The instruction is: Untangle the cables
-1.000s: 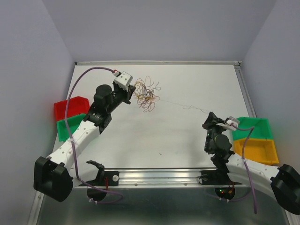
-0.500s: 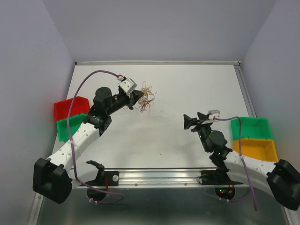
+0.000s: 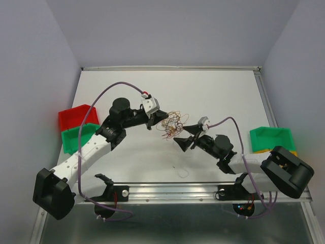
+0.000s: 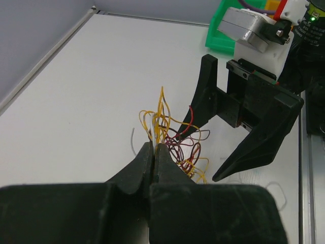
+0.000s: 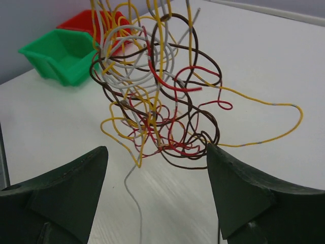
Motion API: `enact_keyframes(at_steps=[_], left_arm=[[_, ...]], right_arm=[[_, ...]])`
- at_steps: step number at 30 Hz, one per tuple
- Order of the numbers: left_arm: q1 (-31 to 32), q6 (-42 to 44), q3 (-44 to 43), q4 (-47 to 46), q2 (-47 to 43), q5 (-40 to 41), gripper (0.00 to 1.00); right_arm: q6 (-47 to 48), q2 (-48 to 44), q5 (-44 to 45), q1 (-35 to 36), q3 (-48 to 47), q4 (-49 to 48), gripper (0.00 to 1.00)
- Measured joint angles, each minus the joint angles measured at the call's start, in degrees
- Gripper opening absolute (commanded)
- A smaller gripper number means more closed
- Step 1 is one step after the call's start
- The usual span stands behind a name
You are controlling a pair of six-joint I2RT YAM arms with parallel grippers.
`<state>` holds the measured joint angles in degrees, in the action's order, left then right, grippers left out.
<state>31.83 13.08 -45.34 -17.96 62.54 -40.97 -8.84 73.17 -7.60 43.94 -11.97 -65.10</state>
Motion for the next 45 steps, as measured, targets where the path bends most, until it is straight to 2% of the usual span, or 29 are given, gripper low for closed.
enact_keyframes(at_steps=[5,10,13,14,16,18,19,21,33,37,39,41,44,45], left_arm=[[0.87,0.11,0.0,0.66,1.03,-1.88,0.0],[1.62,0.13,-0.59,2.84,2.6,-5.16,0.0],[1.62,0.07,-2.34,4.61,3.06,-6.6,0.0],[1.6,-0.02,-2.71,4.81,2.97,-6.71,0.0],[1.53,-0.31,-3.76,5.55,2.4,-6.4,0.0],[1.49,-0.76,-5.29,7.02,0.83,-3.98,0.0],[1.49,-0.98,-6.1,8.11,-0.33,-1.62,0.0],[1.53,-1.25,-7.93,10.36,-2.14,1.6,0.0],[1.6,-2.45,-36.39,21.44,-2.49,24.65,0.0],[1.57,-1.77,-40.39,21.11,-1.6,32.85,0.0],[1.46,-0.68,-41.53,18.73,-1.55,38.58,0.0],[1.44,1.29,-41.83,14.82,-1.88,44.76,0.0],[1.44,4.74,-40.37,7.82,-3.26,52.92,0.0],[1.44,5.81,-38.99,5.44,-4.04,55.06,0.0]], right_arm=[[0.07,5.18,-2.34,1.73,-2.29,-5.16,0.8],[0.31,11.04,0.02,3.91,-5.57,-7.45,0.62],[0.63,14.08,2.75,4.96,-7.65,-7.41,0.35],[1.05,14.73,3.58,5.18,-8.24,-7.43,0.21],[1.07,15.72,5.86,5.33,-9.33,-7.5,0.1],[1.29,15.96,7.96,5.57,-10.14,-8.37,0.1],[1.31,15.89,9.09,5.6,-10.58,-9.79,0.16],[1.36,15.54,10.29,5.84,-11.21,-11.76,0.2],[1.51,14.4,16.09,6.01,-12.31,-18.16,0.2],[1.6,13.99,18.4,6.01,-12.24,-17.77,0.23],[1.57,13.94,20.98,5.99,-11.58,-15.41,0.29],[1.44,13.86,26.34,5.99,-10.78,-12.46,0.27],[1.01,13.14,35.85,5.99,-9.62,-8.33,0.08],[0.74,12.81,37.88,5.99,-9.25,-7.58,0.06]])
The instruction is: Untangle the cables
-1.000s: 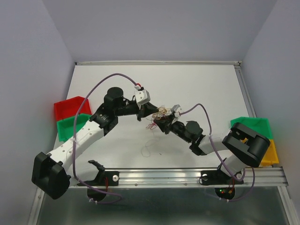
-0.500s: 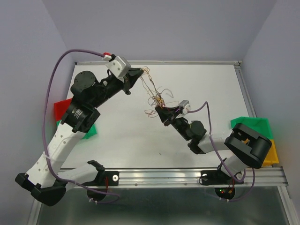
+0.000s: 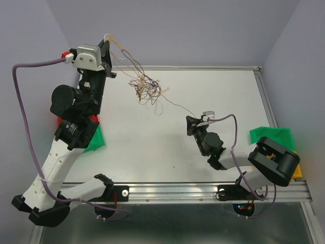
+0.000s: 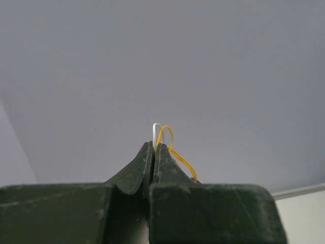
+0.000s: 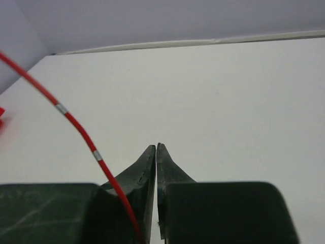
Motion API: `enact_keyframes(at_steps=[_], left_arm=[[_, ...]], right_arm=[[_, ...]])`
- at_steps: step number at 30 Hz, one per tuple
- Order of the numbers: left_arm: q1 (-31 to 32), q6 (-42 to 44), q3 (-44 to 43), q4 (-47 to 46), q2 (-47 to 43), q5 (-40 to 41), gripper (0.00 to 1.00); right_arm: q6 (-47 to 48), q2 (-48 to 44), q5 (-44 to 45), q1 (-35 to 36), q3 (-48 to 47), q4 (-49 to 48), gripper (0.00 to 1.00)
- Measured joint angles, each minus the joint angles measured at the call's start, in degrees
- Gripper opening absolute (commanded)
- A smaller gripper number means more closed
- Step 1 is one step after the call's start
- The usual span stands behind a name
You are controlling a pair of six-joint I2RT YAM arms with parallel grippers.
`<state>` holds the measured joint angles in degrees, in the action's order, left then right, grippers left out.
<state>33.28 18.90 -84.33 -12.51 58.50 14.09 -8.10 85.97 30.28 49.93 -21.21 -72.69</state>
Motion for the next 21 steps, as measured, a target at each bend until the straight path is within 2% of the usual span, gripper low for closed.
enact_keyframes(at_steps=[2,11,14,15,17,18,19,21], left_arm=[[0.0,1.38,2.05,-2.45,-1.16,2.56,0.0],[0.0,3.15,8.48,-6.71,0.24,5.38,0.0],[-0.15,3.43,11.47,-6.91,1.01,6.29,0.0],[-0.24,3.54,12.46,-7.04,1.01,6.29,0.0],[-0.44,3.78,14.82,-6.99,0.44,4.57,0.0],[-0.5,3.74,16.22,-6.82,-0.11,3.04,0.0],[-0.52,3.67,16.76,-6.38,-0.42,1.99,0.0],[-0.66,2.49,17.46,-4.59,-1.22,-2.99,0.0]], right_arm=[[-0.33,-2.58,6.43,0.0,1.66,1.73,0.01],[0.42,-16.57,22.77,-0.04,8.76,3.76,0.01],[1.79,-24.52,28.5,-0.04,12.85,4.68,0.03],[2.14,-26.29,29.46,-0.04,13.68,4.85,0.12],[2.82,-32.37,31.52,-0.04,15.45,6.8,0.42],[2.97,-35.08,31.87,-0.07,15.61,8.79,0.62],[3.04,-37.2,31.95,-0.09,15.58,10.97,0.69],[2.93,-39.98,30.4,-0.17,15.58,14.27,0.73]])
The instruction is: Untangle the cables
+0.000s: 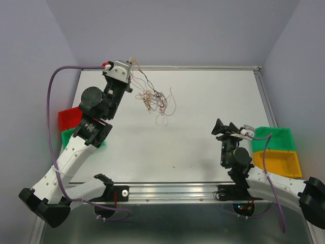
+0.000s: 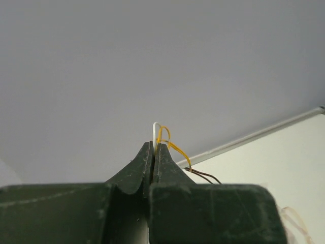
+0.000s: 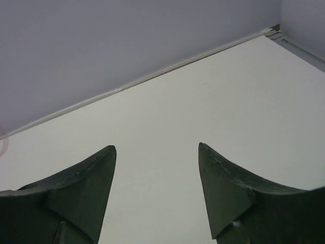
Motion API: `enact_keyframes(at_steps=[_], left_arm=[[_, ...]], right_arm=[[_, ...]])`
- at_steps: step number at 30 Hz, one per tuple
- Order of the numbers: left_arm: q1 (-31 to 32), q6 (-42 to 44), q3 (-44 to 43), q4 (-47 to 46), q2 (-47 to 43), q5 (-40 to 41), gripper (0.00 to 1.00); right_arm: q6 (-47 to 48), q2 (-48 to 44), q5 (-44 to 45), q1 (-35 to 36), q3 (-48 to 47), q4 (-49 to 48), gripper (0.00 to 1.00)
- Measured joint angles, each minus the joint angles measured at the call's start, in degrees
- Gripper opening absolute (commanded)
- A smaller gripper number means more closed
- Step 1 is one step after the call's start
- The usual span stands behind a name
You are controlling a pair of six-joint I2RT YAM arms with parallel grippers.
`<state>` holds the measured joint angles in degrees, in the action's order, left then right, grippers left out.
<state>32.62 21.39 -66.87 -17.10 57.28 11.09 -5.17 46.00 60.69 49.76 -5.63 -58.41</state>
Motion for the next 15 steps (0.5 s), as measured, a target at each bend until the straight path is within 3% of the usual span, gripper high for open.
enact_keyframes(at_steps=[6,10,15], left_arm=[[0.57,-3.28,0.0,4.63,0.31,-18.67,0.0],[3.58,-4.57,0.0,7.45,1.16,-30.58,0.0],[5.29,-5.9,0.35,8.0,1.11,-37.55,0.0]], right_arm=[[0.07,-0.5,-14.23,-0.17,-0.02,5.4,0.83],[1.55,5.64,-30.82,-0.2,-1.18,5.84,0.86],[2.69,17.25,-44.35,-0.2,-4.24,1.4,0.88]])
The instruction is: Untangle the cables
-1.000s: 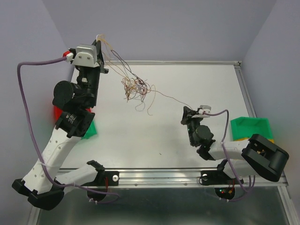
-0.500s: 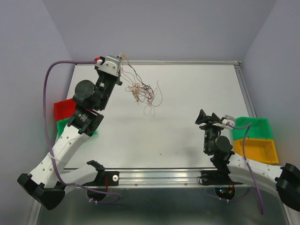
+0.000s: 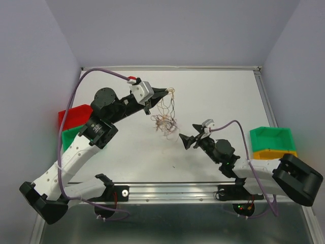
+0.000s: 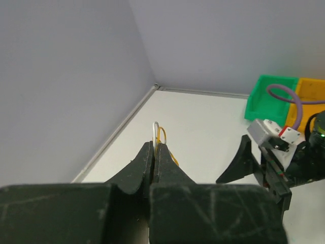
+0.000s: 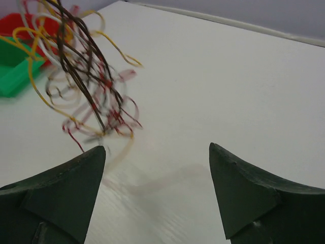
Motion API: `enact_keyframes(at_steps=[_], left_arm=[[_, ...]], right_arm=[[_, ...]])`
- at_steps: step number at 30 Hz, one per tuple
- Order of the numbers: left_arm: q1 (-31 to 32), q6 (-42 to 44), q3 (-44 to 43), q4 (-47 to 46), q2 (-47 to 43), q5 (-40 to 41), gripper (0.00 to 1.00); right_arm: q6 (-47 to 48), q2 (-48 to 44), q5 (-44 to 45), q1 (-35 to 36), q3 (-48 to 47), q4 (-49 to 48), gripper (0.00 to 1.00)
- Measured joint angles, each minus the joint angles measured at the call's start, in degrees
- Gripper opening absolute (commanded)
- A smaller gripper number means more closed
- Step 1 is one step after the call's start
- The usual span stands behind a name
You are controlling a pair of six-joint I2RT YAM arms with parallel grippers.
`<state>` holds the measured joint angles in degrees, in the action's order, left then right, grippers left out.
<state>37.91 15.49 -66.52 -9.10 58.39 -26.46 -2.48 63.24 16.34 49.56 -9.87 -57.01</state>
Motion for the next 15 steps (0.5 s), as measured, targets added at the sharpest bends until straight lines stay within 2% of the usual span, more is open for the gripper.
enact_keyframes(at_steps=[5,8,9,12,14,15], left_arm=[[0.63,-1.97,3.02,-0.31,0.04,-5.07,0.0],[1.4,-3.02,4.17,-0.48,1.2,-8.37,0.0],[1.64,-3.41,4.28,-0.46,1.95,-9.68,0.0],[2.12,-4.13,4.31,-0.48,3.78,-12.07,0.0],[2.19,-4.48,4.31,-0.48,4.76,-12.96,0.0],[2.21,-4.59,4.35,-0.5,5.25,-13.07,0.0]], right_arm=[[-0.07,11.87,-8.55,0.02,-0.48,-10.71,0.87],[-0.5,19.43,-10.21,0.02,-0.48,-13.81,0.64],[-0.63,20.83,-10.4,0.02,-0.48,-14.1,0.51],[-0.79,25.0,-10.69,0.0,-0.5,-14.43,0.22],[-1.05,26.43,-10.84,0.02,-0.5,-14.49,0.22],[-1.25,26.53,-10.97,0.0,-0.5,-14.51,0.17]])
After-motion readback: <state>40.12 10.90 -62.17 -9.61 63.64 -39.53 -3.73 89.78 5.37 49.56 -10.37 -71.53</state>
